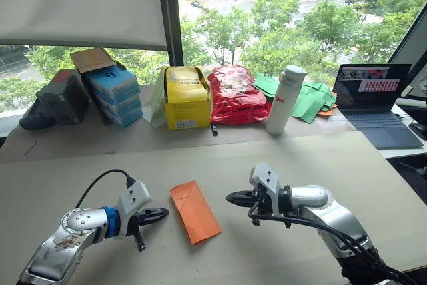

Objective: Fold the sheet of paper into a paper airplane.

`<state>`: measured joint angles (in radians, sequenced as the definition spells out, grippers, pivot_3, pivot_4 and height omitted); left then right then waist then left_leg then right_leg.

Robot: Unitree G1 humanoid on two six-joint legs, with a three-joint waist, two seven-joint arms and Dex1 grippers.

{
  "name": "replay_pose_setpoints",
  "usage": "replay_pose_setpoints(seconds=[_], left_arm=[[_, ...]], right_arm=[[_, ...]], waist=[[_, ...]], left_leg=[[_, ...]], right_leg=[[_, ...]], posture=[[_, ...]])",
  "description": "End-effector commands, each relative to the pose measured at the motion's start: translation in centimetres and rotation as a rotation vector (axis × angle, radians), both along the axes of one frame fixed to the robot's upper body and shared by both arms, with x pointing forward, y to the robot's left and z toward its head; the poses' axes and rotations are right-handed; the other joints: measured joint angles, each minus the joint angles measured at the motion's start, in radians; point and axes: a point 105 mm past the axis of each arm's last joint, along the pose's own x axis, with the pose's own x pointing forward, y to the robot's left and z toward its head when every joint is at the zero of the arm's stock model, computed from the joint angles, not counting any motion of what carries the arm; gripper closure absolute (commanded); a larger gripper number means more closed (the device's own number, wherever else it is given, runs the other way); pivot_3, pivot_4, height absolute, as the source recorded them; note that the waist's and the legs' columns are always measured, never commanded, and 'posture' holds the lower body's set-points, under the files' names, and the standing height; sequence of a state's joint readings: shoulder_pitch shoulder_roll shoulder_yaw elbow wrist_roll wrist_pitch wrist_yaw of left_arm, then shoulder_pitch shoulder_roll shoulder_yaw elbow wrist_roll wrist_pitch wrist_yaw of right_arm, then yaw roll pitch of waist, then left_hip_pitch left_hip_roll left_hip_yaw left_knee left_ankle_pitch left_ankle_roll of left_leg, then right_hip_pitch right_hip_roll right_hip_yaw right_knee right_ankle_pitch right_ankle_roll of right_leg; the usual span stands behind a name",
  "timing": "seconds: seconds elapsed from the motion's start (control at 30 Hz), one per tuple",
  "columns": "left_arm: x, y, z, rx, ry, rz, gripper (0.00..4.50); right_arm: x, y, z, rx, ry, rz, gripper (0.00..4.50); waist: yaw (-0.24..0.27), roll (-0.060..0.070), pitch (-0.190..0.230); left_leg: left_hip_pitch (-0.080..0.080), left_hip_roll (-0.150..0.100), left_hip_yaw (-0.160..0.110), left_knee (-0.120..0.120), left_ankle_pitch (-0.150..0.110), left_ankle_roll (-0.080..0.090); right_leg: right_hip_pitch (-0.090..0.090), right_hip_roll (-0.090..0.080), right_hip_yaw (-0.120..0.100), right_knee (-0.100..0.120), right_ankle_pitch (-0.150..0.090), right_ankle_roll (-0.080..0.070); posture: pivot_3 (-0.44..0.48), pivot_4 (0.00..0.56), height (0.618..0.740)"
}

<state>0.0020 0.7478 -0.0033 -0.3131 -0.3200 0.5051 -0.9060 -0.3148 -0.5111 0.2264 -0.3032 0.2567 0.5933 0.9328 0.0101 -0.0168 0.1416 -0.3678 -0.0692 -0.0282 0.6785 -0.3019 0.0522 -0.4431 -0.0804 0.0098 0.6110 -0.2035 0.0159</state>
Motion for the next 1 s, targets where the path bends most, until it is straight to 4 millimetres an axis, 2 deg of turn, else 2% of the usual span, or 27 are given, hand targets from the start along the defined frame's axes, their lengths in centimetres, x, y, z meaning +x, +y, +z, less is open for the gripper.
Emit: replay_pose_setpoints(seconds=[0.03, 0.23, 0.4, 0.53, 0.63, 0.73, 0.8, 0.9, 1.0], left_arm=[[0.6, -1.5, 0.8, -0.036, -0.028, -0.032, 4.50], [1.8, -3.3, 0.3, -0.036, -0.045, -0.071, 4.50], [3.1, -6.0, 2.2, -0.120, -0.103, -0.132, 4.50], [3.6, -7.4, 2.6, -0.138, -0.113, -0.172, 4.50], [3.9, -8.1, 2.4, -0.137, -0.113, -0.187, 4.50], [3.8, -8.4, 2.2, -0.140, -0.108, -0.195, 4.50], [3.6, -8.5, 2.1, -0.139, -0.104, -0.198, 4.50], [3.3, -8.3, 1.8, -0.125, -0.097, -0.199, 4.50], [2.5, -7.6, 1.2, -0.106, -0.072, -0.194, 4.50]], right_arm=[[-0.1, 0.4, 1.1, 0.020, -0.046, 0.020, 4.45], [-0.1, 0.4, 1.8, 0.027, -0.065, 0.008, 4.45], [0.2, 0.6, 3.8, 0.084, -0.107, -0.004, 4.45], [0.0, 2.1, 5.7, 0.139, -0.130, 0.030, 4.45], [0.0, 4.0, 6.5, 0.145, -0.155, 0.073, 4.45], [0.6, 5.4, 5.7, 0.091, -0.154, 0.079, 4.45], [1.5, 5.4, 4.3, 0.008, -0.150, 0.047, 4.45], [3.4, 4.1, 1.7, -0.114, -0.123, -0.063, 4.45], [3.8, 2.5, -0.2, -0.190, -0.095, -0.101, 4.45]], waist=[[0.002, 0.000, 0.000], [-0.001, 0.000, 0.000], [0.000, 0.000, 0.000], [-0.002, 0.000, 0.000], [-0.010, 0.000, 0.000], [-0.015, 0.000, 0.000], [-0.016, 0.000, 0.000], [-0.012, -0.001, 0.000], [-0.014, 0.000, 0.000]], left_leg=[[0.000, 0.000, 0.000, 0.000, 0.000, 0.000], [0.000, 0.000, 0.000, 0.001, 0.001, -0.001], [-0.001, 0.000, 0.000, 0.002, 0.001, -0.001], [-0.001, 0.000, 0.000, 0.003, 0.001, -0.001], [-0.001, 0.000, 0.000, 0.003, 0.001, -0.001], [-0.001, 0.000, 0.000, 0.003, 0.002, -0.002], [-0.001, -0.001, 0.000, 0.004, 0.002, -0.002], [-0.002, -0.002, 0.000, 0.006, 0.002, -0.002], [-0.002, -0.002, 0.001, 0.007, 0.002, -0.002]], right_leg=[[0.000, 0.000, 0.000, 0.000, 0.000, 0.000], [0.000, 0.001, 0.000, 0.001, 0.000, 0.000], [-0.001, 0.001, 0.000, 0.002, 0.000, 0.000], [-0.001, 0.001, 0.001, 0.002, 0.001, 0.001], [-0.002, 0.002, 0.001, 0.003, 0.001, 0.001], [-0.003, 0.002, 0.001, 0.005, 0.001, 0.000], [-0.003, 0.002, 0.001, 0.005, 0.001, 0.000], [-0.003, 0.002, 0.001, 0.006, 0.001, 0.000], [-0.003, 0.001, 0.001, 0.006, 0.001, 0.001]], posture=[[0.000, 0.150, 0.740], [0.000, 0.150, 0.740], [0.000, 0.150, 0.740], [0.000, 0.150, 0.740], [0.000, 0.150, 0.740], [0.000, 0.150, 0.740], [0.000, 0.150, 0.740], [0.000, 0.150, 0.740], [0.000, 0.150, 0.740]])
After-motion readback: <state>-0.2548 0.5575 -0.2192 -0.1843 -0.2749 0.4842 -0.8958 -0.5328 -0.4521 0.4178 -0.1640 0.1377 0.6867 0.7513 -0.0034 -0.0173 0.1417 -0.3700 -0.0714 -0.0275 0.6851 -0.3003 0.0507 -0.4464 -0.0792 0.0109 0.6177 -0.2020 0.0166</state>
